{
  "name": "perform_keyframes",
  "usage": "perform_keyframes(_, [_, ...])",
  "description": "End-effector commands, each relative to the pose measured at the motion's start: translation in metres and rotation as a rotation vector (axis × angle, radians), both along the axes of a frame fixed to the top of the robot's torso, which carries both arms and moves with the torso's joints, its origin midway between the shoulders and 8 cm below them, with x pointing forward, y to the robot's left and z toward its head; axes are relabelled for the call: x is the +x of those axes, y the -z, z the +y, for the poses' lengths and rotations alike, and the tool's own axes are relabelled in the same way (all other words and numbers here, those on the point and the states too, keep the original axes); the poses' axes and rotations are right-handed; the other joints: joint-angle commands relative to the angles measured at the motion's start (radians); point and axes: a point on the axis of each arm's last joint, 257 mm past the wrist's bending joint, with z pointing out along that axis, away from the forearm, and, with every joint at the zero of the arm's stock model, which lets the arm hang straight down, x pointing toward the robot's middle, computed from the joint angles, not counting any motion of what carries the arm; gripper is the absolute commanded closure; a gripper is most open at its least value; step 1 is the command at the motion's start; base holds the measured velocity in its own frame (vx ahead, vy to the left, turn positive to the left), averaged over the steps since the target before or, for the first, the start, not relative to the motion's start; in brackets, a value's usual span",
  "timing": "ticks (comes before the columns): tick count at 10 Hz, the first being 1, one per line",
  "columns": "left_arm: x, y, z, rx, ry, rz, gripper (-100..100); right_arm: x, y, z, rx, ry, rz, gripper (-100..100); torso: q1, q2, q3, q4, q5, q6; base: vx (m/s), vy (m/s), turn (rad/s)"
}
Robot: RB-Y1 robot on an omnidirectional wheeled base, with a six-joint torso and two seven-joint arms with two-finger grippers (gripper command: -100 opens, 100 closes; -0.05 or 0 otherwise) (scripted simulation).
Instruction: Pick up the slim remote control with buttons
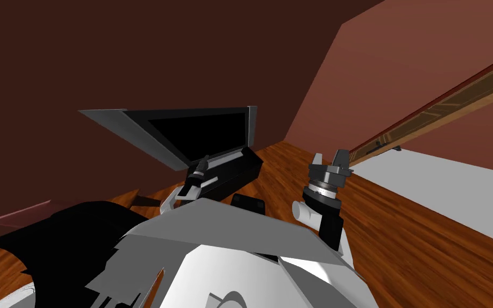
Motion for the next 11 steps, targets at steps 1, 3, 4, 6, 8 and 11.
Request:
perform_keyframes(1, [-0.007,0.032,0.016,-0.042,-0.038,0.081,-100,0.0,0.0,0.0,0.0,0.0,0.0,0,0.0,0.0,0.0,0.0,0.0,0.0,-0.019,0.011,-0.269])
perform_keyframes(3, [-0.013,0.055,0.031,-0.082,-0.069,0.143,-100,0.0,0.0,0.0,0.0,0.0,0.0,0,0.0,0.0,0.0,0.0,0.0,0.0,-0.017,0.016,-0.199])
perform_keyframes(4, [-0.015,0.061,0.033,-0.085,-0.075,0.155,-100,0.0,0.0,0.0,0.0,0.0,0.0,0,0.0,0.0,0.0,0.0,0.0,0.001,-0.017,0.018,-0.141])
perform_keyframes(6, [-0.025,0.089,0.049,-0.131,-0.112,0.225,-100,0.0,0.0,0.0,0.0,0.0,0.0,0,0.0,0.0,0.0,0.0,0.0,0.0,-0.015,0.015,-0.181])
perform_keyframes(8, [-0.038,0.117,0.065,-0.182,-0.152,0.294,-100,0.0,0.0,0.0,0.0,0.0,0.0,0,0.001,0.0,0.0,0.0,0.0,0.0,-0.015,0.017,-0.178])
perform_keyframes(11, [-0.065,0.166,0.091,-0.288,-0.229,0.413,-100,0.0,0.0,0.0,0.0,0.0,0.0,0,0.0,0.0,0.0,0.0,0.0,0.0,-0.016,0.017,-0.214])
